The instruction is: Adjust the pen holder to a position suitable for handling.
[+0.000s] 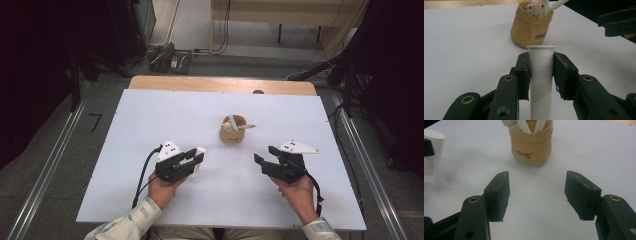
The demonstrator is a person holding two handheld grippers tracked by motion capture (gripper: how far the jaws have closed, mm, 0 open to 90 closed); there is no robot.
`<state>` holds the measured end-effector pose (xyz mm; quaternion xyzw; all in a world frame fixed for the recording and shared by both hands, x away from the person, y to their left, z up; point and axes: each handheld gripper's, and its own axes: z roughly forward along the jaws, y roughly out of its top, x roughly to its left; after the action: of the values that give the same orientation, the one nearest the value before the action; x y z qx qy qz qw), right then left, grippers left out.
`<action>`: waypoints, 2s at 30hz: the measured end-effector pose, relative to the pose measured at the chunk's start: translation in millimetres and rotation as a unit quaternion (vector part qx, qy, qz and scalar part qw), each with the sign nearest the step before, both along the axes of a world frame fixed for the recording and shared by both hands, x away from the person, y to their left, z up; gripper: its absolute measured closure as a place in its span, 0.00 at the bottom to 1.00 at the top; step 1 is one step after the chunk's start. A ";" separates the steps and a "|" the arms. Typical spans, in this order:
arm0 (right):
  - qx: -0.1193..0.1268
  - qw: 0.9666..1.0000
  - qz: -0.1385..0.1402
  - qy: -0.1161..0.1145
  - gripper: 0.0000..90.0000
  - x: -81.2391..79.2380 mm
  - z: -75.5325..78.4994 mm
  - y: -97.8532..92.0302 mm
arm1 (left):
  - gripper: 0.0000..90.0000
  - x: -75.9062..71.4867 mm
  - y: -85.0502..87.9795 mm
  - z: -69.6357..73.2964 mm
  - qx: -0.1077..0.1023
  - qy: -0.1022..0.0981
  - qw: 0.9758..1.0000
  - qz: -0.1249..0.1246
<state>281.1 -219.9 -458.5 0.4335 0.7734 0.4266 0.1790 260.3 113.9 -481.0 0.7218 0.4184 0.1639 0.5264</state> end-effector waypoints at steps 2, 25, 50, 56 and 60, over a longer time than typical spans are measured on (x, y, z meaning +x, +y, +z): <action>0.003 1.000 0.007 0.002 0.39 -1.2 -0.4 3.2 | 0.76 2.8 -3.7 1.2 -0.006 -0.002 1.000 0.001; 0.028 0.995 0.090 0.017 0.41 -7.4 -7.6 61.7 | 0.76 17.4 -53.2 10.8 -0.030 -0.029 0.999 -0.008; 0.061 0.993 0.090 0.039 0.66 3.9 -15.0 74.6 | 0.76 11.5 -79.8 9.5 -0.026 -0.047 0.998 -0.015; 0.070 0.993 0.080 0.049 0.75 7.2 -13.9 69.8 | 0.75 8.9 -80.9 10.5 -0.021 -0.055 0.998 -0.013; 0.073 0.993 0.080 0.044 0.75 5.9 -13.4 70.5 | 0.75 7.6 -79.9 11.5 -0.020 -0.059 0.998 -0.014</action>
<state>287.0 -149.5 -471.9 0.4007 0.7796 0.4750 0.0778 267.8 34.0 -469.5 0.7061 0.3798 0.1900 0.5666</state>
